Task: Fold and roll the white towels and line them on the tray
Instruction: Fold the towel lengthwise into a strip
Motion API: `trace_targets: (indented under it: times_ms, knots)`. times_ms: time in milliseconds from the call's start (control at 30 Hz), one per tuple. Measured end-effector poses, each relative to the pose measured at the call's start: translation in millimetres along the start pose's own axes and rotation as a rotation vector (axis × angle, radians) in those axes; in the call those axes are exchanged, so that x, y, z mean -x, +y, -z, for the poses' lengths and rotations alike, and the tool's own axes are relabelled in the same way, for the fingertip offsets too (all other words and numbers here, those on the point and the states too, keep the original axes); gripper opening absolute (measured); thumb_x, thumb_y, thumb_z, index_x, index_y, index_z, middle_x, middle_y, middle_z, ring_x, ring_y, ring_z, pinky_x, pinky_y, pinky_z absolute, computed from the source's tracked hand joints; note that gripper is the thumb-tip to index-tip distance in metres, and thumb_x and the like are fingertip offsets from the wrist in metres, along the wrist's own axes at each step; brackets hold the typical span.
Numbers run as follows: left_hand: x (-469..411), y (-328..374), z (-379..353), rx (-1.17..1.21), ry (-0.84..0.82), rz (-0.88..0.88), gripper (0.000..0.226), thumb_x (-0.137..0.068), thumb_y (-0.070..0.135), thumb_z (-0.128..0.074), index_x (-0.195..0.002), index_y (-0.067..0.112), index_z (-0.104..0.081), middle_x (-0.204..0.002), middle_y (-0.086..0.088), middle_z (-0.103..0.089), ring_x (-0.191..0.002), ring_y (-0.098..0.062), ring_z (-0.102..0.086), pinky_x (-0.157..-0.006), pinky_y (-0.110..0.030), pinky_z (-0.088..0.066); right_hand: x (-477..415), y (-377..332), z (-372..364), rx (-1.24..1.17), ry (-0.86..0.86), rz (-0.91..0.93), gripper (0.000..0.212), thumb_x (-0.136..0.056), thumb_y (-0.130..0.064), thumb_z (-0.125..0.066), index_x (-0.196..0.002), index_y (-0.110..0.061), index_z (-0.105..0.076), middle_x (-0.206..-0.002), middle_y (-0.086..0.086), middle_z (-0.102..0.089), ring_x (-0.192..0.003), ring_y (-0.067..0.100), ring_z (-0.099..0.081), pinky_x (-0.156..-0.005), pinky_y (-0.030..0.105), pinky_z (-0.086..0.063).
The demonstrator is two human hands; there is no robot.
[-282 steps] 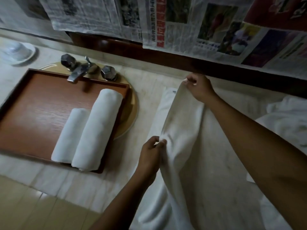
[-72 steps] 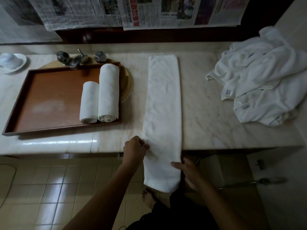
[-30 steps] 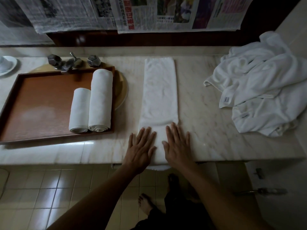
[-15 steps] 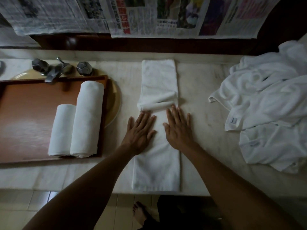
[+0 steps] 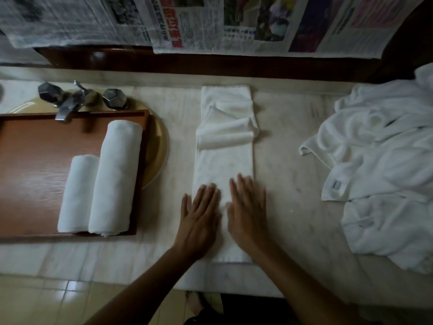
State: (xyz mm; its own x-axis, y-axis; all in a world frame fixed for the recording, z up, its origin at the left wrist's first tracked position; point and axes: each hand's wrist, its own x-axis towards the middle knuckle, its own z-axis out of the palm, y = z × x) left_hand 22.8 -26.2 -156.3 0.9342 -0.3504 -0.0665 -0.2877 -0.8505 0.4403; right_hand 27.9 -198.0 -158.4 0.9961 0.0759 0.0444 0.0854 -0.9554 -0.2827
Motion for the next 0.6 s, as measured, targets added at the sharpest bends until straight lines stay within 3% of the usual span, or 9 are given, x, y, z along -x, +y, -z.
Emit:
trace_targets:
  times_ms: [67,200,267,333,467,600]
  knots:
    - [11,-9,-4,-0.029,-0.009,0.003,0.06,-0.108,0.046,-0.018,-0.164,0.024,-0.015,-0.172,0.004,-0.001,-0.159,-0.02,0.001,-0.123,-0.064,-0.009,26,1,-10,0.066,-0.05,0.072,0.063,-0.106,-0.042,-0.037,-0.162,-0.017,-0.025,-0.171,0.006,-0.014,-0.158,0.026,-0.008,-0.121,0.062,-0.015]
    - [18,-43,8,-0.025,0.038,0.094,0.062,-0.108,0.046,-0.015,-0.164,0.019,-0.012,-0.172,-0.001,0.0,-0.158,-0.025,0.005,-0.123,-0.065,-0.01,40,28,-10,0.118,-0.067,-0.061,0.064,-0.107,-0.047,-0.021,-0.162,-0.016,-0.022,-0.17,0.004,-0.015,-0.157,0.028,-0.012,-0.121,0.064,-0.013]
    - [26,-53,15,-0.016,0.076,0.084,0.062,-0.109,0.043,-0.014,-0.163,0.013,-0.013,-0.172,-0.007,-0.001,-0.158,-0.031,0.003,-0.122,-0.066,-0.013,49,37,-7,0.145,-0.047,-0.141,0.064,-0.107,-0.047,-0.02,-0.162,-0.015,-0.024,-0.17,0.007,-0.016,-0.157,0.03,-0.014,-0.121,0.064,-0.013]
    - [35,-40,18,-0.039,0.109,0.097,0.062,-0.107,0.038,-0.018,-0.164,0.014,-0.013,-0.172,-0.007,-0.001,-0.158,-0.029,0.003,-0.124,-0.065,-0.006,58,30,0,0.123,0.001,-0.171,0.063,-0.106,-0.043,-0.026,-0.162,-0.013,-0.024,-0.17,0.009,-0.015,-0.157,0.031,-0.013,-0.122,0.062,-0.011]
    - [61,7,-1,-0.019,-0.004,-0.017,0.062,-0.107,0.044,-0.015,-0.164,0.019,-0.012,-0.172,0.0,0.001,-0.159,-0.021,0.003,-0.124,-0.063,-0.009,77,-10,-1,0.068,-0.017,-0.034,0.063,-0.105,-0.043,-0.032,-0.162,-0.016,-0.025,-0.17,0.008,-0.016,-0.157,0.028,-0.013,-0.121,0.062,-0.016]
    - [72,-15,-6,-0.055,-0.039,0.016,0.062,-0.107,0.051,-0.011,-0.164,0.026,-0.009,-0.172,0.006,0.004,-0.158,-0.018,0.008,-0.124,-0.062,-0.008,95,-2,-7,0.098,-0.087,-0.035,0.065,-0.106,-0.05,-0.022,-0.163,-0.02,-0.019,-0.171,0.002,-0.012,-0.158,0.026,-0.01,-0.121,0.063,-0.014]
